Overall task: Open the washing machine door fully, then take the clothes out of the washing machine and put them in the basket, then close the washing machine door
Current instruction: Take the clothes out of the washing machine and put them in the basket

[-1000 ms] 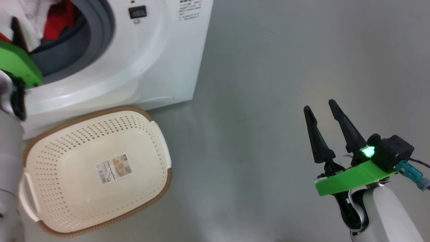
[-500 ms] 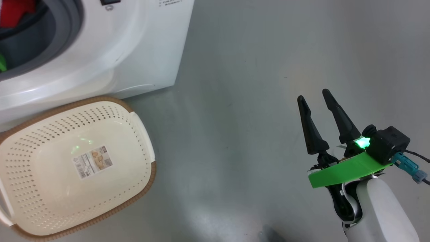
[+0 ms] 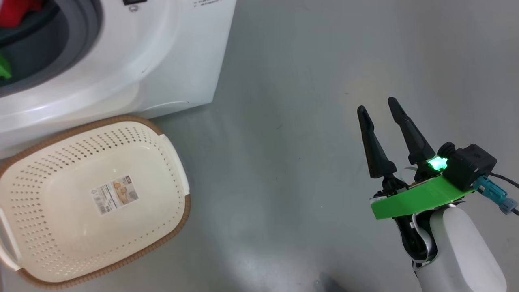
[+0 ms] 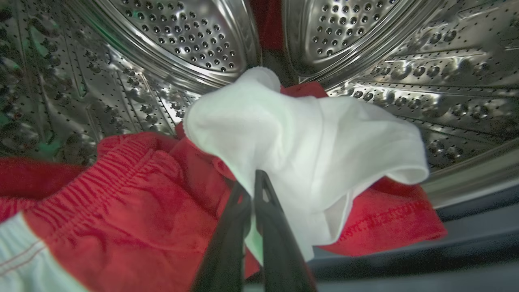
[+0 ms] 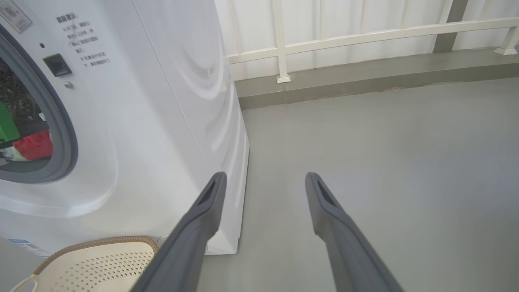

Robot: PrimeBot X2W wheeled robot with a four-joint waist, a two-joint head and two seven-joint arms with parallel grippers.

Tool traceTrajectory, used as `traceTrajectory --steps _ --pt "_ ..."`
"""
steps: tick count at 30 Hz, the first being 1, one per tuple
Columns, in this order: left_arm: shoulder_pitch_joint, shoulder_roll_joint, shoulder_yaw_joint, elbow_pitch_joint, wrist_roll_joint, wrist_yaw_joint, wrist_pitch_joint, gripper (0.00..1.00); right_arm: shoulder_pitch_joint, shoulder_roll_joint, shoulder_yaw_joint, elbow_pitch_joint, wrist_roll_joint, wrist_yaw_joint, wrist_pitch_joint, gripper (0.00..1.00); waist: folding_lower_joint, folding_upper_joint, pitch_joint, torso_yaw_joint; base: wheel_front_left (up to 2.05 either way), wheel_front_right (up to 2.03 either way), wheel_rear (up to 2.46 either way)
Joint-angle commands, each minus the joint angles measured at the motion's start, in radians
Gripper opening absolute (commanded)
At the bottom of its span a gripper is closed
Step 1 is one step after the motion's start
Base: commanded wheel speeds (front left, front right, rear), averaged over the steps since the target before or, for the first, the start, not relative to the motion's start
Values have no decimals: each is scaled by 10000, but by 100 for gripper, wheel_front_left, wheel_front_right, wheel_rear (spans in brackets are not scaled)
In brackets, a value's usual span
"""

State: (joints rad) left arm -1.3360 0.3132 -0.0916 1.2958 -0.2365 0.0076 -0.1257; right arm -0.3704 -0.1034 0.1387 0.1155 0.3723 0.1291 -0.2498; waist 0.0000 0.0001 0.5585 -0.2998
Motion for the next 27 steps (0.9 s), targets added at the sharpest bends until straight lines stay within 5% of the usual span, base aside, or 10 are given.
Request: traceTrajectory --steps 1,13,27 --pt "104 341 44 -169 -76 -107 -198 0 93 -106 104 -204 -6 16 -120 100 0 -1 -157 124 0 0 0" --pt "1503 -317 107 -745 -444 -664 -1341 0 525 -435 5 -132 -22 16 -120 100 0 -1 -1261 813 0 0 0" --pt "5128 -1149 1103 -5893 -391 -927 -1359 0 1401 -768 -274 -129 -55 16 -120 100 0 -1 -2465 1648 0 0 0"
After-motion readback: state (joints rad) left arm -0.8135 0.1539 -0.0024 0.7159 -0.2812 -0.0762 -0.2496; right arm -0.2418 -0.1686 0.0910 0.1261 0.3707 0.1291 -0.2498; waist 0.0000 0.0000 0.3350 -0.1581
